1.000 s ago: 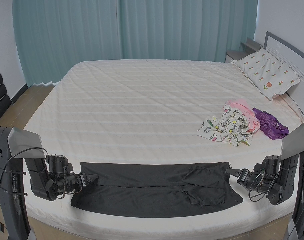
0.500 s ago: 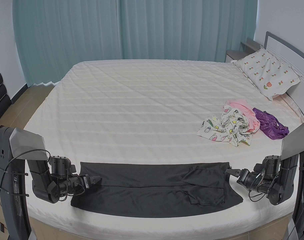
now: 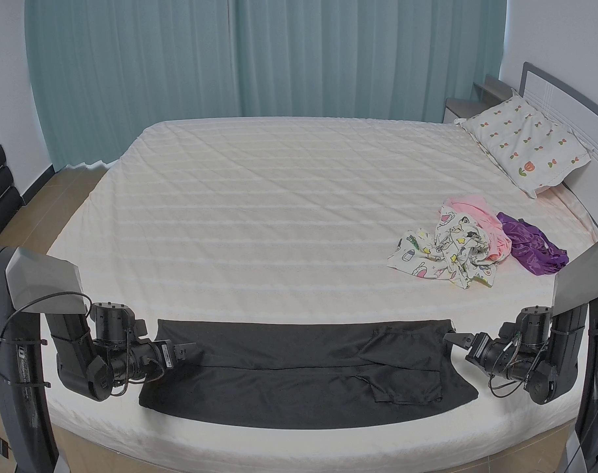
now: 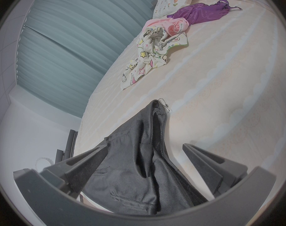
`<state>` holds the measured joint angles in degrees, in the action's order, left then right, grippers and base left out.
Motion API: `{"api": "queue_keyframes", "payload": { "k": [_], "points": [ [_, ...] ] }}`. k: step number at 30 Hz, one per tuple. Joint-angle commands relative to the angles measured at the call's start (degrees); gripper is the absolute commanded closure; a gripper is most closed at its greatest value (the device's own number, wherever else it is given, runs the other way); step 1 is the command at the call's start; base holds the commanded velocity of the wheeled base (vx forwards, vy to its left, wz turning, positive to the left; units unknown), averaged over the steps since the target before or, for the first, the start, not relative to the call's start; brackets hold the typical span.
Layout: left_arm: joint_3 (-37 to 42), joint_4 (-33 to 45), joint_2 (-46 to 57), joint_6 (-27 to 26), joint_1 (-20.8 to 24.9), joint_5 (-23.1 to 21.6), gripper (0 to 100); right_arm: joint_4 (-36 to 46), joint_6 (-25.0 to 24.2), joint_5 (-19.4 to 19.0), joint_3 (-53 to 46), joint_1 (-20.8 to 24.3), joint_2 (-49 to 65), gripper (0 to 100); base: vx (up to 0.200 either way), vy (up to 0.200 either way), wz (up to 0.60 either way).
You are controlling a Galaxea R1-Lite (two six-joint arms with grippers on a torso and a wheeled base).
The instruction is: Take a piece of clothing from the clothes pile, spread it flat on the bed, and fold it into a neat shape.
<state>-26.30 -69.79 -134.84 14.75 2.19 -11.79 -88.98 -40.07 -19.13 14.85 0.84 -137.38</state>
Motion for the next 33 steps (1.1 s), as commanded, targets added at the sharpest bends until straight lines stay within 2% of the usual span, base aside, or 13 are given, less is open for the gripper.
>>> {"api": "queue_keyframes", "payload": {
  "k": [1,15,28,29,33],
  "points": [
    [-0.16,0.18,0.63,0.02,0.00,0.01,0,-0.58,-0.01,-0.03,0.01,0.04,-0.09,0,0.000,0.000,0.00],
    [-2.71,0.09,-5.43,-0.25,-0.52,-0.08,0,-0.58,-0.01,-0.21,0.01,0.04,-0.26,0,0.000,0.000,0.00],
    [-3.41,0.01,-5.43,0.02,-0.44,-0.34,0,-0.58,-0.10,-0.30,0.09,-0.05,-0.35,0,0.000,0.000,0.00],
    [-3.41,0.01,-5.43,0.02,-0.44,-0.34,100,-0.58,-0.10,-0.30,0.18,-0.05,-0.35,0,0.000,0.000,0.00],
    [-3.41,-0.26,-5.35,0.10,-0.61,-0.25,100,-0.58,-0.10,-0.30,0.09,-0.05,-0.35,0,0.000,0.000,0.00]
  ]
}}
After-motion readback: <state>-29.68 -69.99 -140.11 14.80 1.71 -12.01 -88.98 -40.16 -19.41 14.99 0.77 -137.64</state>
